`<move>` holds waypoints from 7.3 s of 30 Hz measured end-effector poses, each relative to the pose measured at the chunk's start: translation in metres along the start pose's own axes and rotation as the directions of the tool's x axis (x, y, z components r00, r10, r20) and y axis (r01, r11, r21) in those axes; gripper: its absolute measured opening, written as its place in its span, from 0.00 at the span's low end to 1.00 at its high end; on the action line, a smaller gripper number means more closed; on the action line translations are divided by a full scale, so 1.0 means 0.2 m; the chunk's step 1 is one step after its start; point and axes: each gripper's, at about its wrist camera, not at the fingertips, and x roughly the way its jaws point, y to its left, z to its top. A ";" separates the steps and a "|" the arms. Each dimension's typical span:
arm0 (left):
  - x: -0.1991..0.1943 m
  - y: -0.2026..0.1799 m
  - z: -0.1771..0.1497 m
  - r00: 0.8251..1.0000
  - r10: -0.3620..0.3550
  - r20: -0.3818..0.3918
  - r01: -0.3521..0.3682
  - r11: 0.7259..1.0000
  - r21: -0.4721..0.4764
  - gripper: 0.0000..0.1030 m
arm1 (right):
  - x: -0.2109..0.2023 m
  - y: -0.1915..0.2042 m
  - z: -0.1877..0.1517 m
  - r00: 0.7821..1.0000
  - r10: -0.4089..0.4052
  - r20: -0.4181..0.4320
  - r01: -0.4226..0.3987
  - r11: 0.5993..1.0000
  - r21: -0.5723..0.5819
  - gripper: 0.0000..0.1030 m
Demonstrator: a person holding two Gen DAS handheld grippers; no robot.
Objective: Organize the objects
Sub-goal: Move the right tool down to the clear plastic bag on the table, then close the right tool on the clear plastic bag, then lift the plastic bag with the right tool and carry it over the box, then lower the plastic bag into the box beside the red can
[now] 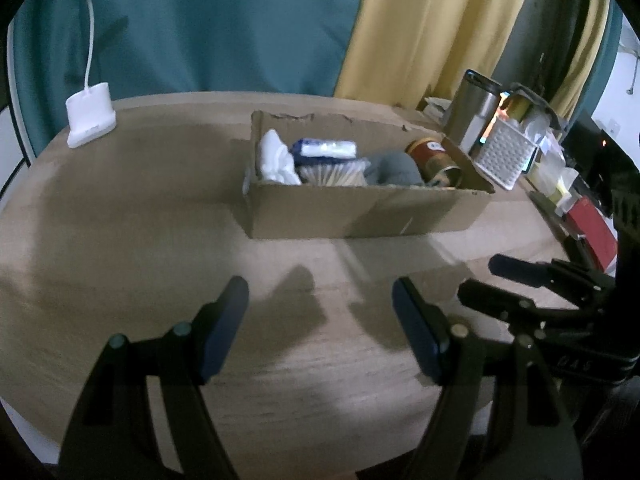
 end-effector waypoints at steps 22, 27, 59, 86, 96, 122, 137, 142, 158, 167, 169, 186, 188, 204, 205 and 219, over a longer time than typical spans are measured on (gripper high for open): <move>0.07 0.01 -0.09 0.999 -0.005 -0.051 0.005 1.000 -0.007 0.73 | 0.10 0.01 -0.12 0.996 0.015 -0.093 -0.016 1.000 -0.005 0.61; 0.10 0.01 -0.10 0.998 -0.003 -0.060 0.003 1.000 -0.005 0.73 | 0.12 0.00 -0.12 0.994 0.027 -0.103 -0.028 1.000 0.000 0.61; 0.10 -0.01 -0.05 0.998 -0.002 -0.056 0.003 1.000 0.015 0.73 | 0.08 -0.04 -0.06 0.999 0.007 -0.047 -0.007 1.000 0.007 0.51; 0.08 -0.02 0.10 1.000 -0.001 -0.020 0.001 1.000 0.029 0.73 | 0.02 -0.05 0.11 1.000 0.007 0.011 -0.007 1.000 -0.002 0.51; 0.09 -0.01 0.16 1.000 0.000 -0.012 0.000 0.999 0.032 0.73 | 0.03 -0.06 0.18 1.000 0.005 0.022 -0.004 1.000 -0.002 0.51; 0.16 0.02 0.33 1.000 -0.004 0.001 0.004 1.000 0.030 0.73 | 0.09 -0.08 0.36 0.999 0.011 0.038 -0.011 1.000 -0.008 0.51; 0.20 0.05 0.40 1.000 -0.005 0.013 0.005 1.000 0.021 0.73 | 0.14 -0.10 0.44 0.999 0.011 0.037 -0.010 1.000 -0.014 0.51; 0.22 0.05 0.43 1.000 -0.001 0.015 0.000 1.000 0.021 0.73 | 0.15 -0.11 0.46 0.999 0.013 0.036 -0.012 1.000 -0.011 0.51; 0.28 0.08 0.48 1.000 0.001 0.012 -0.001 1.000 0.020 0.73 | 0.24 -0.14 0.55 1.000 0.016 0.022 -0.016 1.000 -0.011 0.51; 0.33 0.11 0.54 1.000 -0.001 0.009 0.001 1.000 0.020 0.73 | 0.28 -0.15 0.59 1.000 0.014 0.017 -0.014 1.000 -0.010 0.51; 0.33 0.10 0.54 1.000 -0.002 0.009 0.002 1.000 0.020 0.73 | 0.30 -0.16 0.60 1.000 0.014 0.014 -0.014 1.000 -0.009 0.51; 0.43 0.14 0.58 1.000 -0.006 -0.009 0.007 1.000 0.015 0.73 | 0.47 -0.18 0.67 0.999 0.037 -0.011 -0.037 0.999 0.016 0.52; 0.44 0.15 0.58 1.000 -0.006 -0.012 0.006 1.000 0.013 0.73 | 0.49 -0.18 0.67 0.999 0.037 -0.018 -0.036 0.999 0.021 0.52; 0.43 0.15 0.58 1.000 -0.003 -0.014 0.003 1.000 0.016 0.73 | 0.52 -0.20 0.68 0.999 0.037 -0.018 -0.036 0.998 0.048 0.62; 0.42 0.15 0.58 1.000 -0.003 -0.012 0.003 1.000 0.016 0.73 | 0.52 -0.19 0.67 0.999 0.037 -0.017 -0.036 0.998 0.048 0.62; 0.28 0.10 0.54 1.000 0.000 0.017 0.000 0.999 0.038 0.73 | 0.37 -0.19 0.63 0.999 0.034 0.023 -0.036 0.998 0.049 0.62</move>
